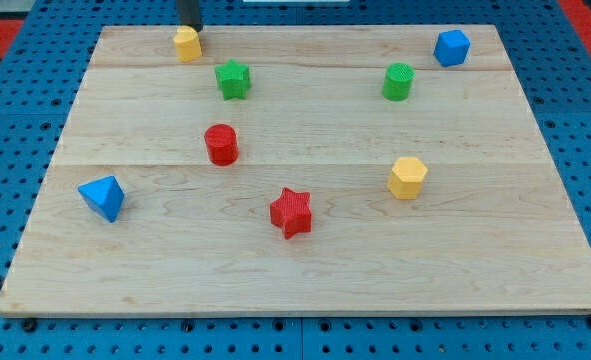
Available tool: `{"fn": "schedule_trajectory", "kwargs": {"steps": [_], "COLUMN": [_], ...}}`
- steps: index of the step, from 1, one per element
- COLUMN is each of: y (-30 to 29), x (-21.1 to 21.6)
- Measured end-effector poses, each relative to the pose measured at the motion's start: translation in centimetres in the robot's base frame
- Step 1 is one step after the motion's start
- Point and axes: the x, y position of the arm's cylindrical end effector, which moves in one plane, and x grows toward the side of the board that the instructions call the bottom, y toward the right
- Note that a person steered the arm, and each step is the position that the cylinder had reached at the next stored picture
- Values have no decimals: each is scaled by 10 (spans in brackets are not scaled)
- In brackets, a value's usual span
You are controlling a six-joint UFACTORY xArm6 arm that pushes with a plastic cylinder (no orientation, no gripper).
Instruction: Push yellow heart above the green star
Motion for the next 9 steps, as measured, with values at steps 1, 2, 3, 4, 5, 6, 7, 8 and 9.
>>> {"fn": "schedule_trajectory", "kwargs": {"steps": [1,2,3,4,5,6,7,8,9], "y": [-3,-47,-49,-48,-41,-41,-23,-23,-23], "x": [0,0,0,13,33,33,33,34,35]}}
